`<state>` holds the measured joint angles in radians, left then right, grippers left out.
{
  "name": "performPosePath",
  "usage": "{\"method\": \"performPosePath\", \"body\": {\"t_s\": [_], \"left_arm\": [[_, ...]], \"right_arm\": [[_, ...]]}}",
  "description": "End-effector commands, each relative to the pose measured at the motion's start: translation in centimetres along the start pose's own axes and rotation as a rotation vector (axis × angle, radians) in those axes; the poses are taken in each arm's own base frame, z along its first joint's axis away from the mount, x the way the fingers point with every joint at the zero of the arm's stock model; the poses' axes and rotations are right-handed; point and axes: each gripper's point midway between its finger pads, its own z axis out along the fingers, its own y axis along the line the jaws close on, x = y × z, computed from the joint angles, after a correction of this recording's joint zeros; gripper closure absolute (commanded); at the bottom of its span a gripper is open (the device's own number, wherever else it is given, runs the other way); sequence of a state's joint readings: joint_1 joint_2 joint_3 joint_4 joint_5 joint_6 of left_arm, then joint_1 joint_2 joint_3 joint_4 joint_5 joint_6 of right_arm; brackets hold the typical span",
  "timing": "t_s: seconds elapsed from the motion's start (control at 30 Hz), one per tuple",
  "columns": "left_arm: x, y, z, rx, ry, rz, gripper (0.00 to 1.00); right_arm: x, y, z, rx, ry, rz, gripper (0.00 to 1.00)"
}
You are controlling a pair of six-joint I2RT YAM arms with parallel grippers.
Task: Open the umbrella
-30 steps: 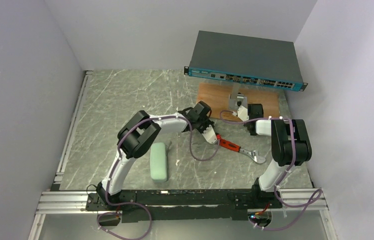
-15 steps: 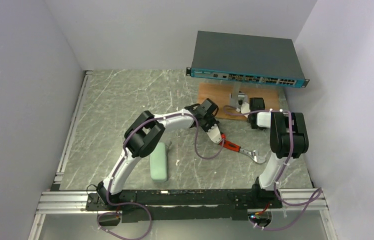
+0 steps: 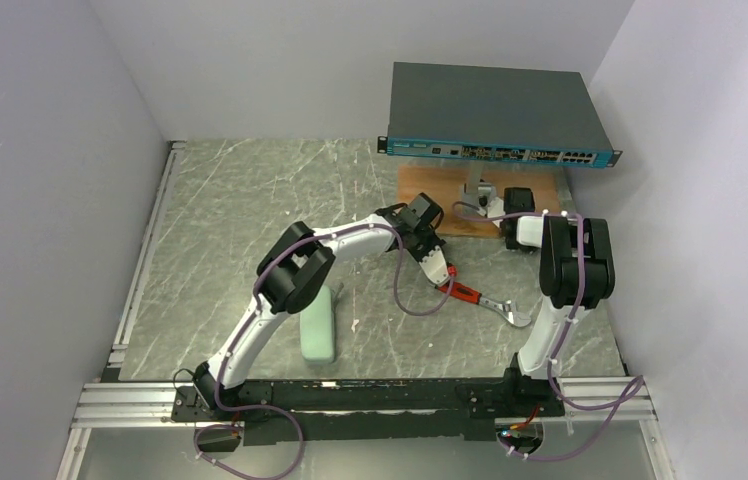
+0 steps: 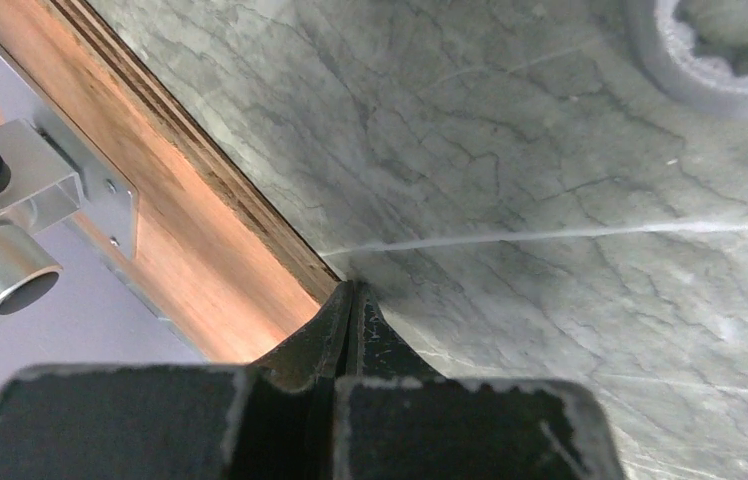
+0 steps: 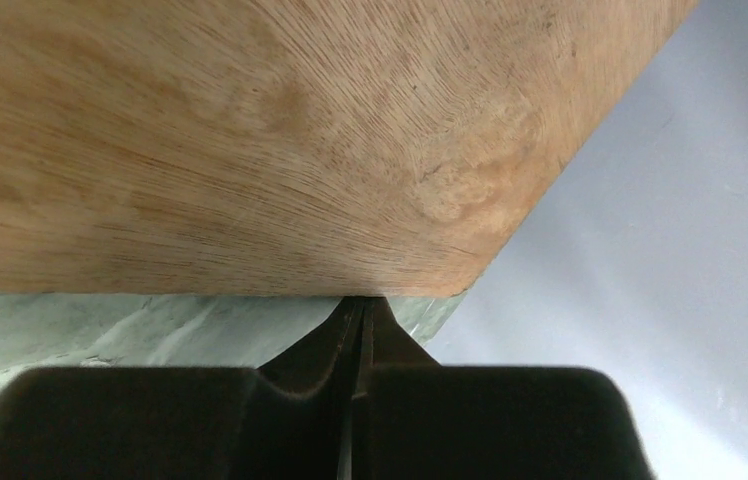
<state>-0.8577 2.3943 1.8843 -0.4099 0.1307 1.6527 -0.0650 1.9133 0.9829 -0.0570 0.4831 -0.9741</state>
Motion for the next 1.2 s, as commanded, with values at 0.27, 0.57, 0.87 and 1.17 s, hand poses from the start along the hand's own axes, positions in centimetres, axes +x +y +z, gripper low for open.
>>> {"method": "performPosePath", "body": {"t_s": [0.27, 0.57, 0.87, 1.17], "left_arm": [[-1.2, 4.6, -11.1, -0.245, -0.028, -0.143, 0.97], [-6.7, -6.2, -21.2, -0.033, -0.160, -0.355, 0.60], [-5.6, -20.7, -31.4, 0.095, -0.124, -0.721, 0.07], [-4.2, -33.3, -30.2, 0.222, 0.079, -0.790, 0.00]], "right_arm": [[-8.0, -0.1, -6.9, -0.153, -0.468, 0.151, 1.00], [-7.6, 8.7, -16.5, -0.312, -0.618, -0.051, 0.87], [-9.1, 10.5, -25.8, -0.507, -0.771, 0.051, 0.05], [-10.3, 8.1, -31.1, -0.558, -0.939, 0.346, 0.00]]}}
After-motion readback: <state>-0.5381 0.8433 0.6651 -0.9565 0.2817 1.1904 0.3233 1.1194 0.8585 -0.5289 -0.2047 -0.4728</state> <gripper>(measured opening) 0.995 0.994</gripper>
